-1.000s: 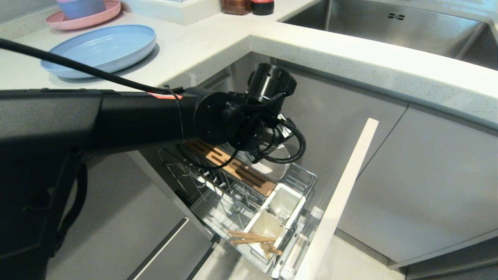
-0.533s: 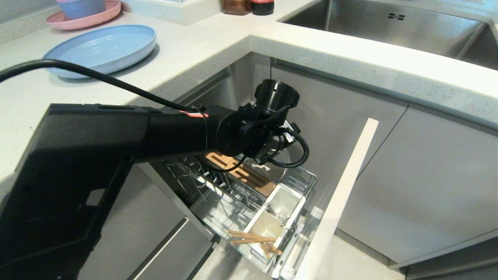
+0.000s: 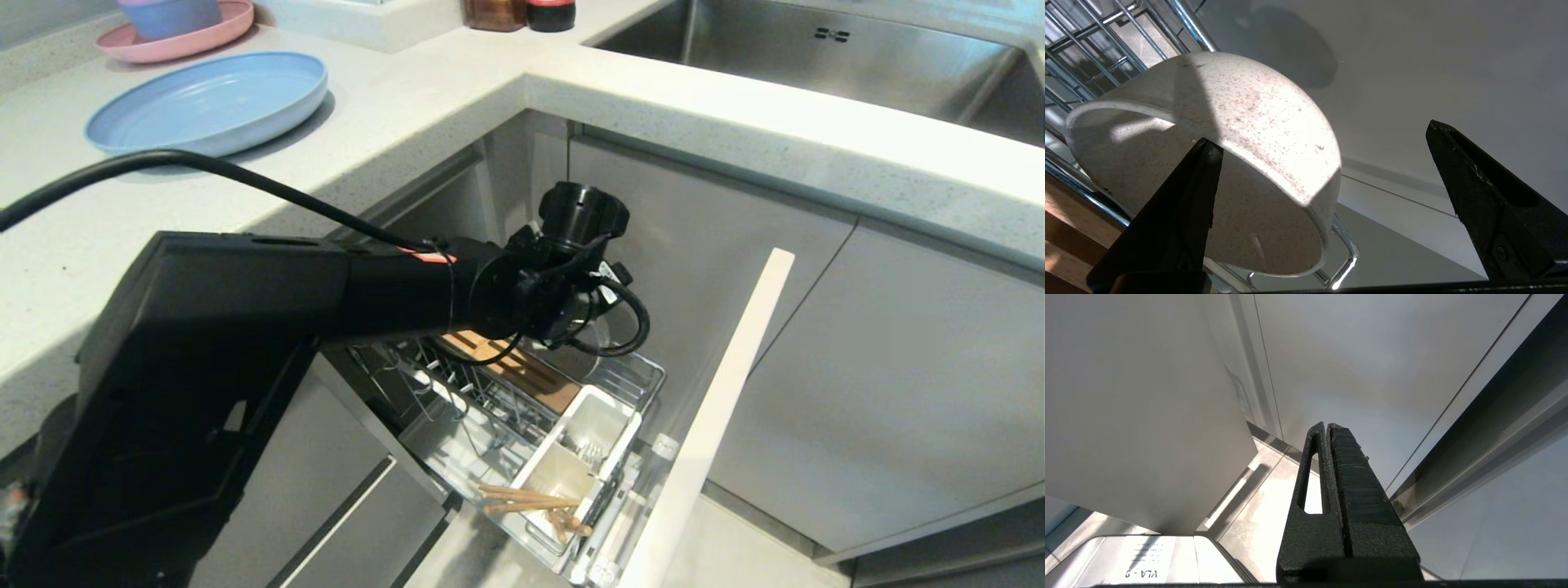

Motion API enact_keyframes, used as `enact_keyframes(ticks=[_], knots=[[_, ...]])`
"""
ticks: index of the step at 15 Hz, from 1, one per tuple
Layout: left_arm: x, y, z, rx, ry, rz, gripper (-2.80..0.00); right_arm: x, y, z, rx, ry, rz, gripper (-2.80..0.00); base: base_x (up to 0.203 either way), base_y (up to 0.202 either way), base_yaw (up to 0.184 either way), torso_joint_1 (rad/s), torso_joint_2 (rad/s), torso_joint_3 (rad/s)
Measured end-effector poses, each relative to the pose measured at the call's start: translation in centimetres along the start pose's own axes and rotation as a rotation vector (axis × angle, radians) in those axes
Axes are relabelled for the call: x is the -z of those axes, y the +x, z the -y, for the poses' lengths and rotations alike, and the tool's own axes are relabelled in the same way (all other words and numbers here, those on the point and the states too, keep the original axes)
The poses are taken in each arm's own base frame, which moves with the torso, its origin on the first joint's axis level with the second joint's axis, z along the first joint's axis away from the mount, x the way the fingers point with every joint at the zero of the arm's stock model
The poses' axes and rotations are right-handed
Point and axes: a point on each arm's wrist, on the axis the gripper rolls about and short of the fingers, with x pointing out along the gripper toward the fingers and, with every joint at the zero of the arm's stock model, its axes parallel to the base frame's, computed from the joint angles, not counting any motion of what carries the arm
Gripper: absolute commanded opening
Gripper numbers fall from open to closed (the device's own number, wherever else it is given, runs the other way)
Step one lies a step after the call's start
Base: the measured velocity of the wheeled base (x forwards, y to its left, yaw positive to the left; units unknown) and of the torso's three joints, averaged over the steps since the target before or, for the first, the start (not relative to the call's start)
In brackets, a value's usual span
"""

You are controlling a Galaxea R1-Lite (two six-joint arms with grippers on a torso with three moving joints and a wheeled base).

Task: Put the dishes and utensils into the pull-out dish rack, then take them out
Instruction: Take the bowl out of the cupboard

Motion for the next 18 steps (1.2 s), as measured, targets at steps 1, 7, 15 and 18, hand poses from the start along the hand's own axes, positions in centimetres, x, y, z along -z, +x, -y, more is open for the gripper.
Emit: enact_keyframes(ticks=[1, 7, 15, 18], knots=[[0.07, 0.10, -0.03, -0.001, 0.001, -0.001, 0.00, 0.00, 0.00, 0.00, 0.000, 0.000, 0.000, -2.80, 0.000, 0.000, 0.000, 0.000, 0.00, 0.000], [0.05, 0.32, -0.18, -0.007, 0.001, 0.001, -2.80, 0.00, 0.00, 0.00, 0.000, 0.000, 0.000, -2.80, 0.000, 0.000, 0.000, 0.000, 0.00, 0.000], [-0.17, 0.29, -0.18, -0.002, 0.011, 0.006, -2.80, 0.00, 0.00, 0.00, 0.000, 0.000, 0.000, -2.80, 0.000, 0.000, 0.000, 0.000, 0.00, 0.000], [-0.19, 0.14, -0.13, -0.001, 0.012, 0.005, -2.80, 0.00, 0.00, 0.00, 0.000, 0.000, 0.000, -2.80, 0.000, 0.000, 0.000, 0.000, 0.00, 0.000]])
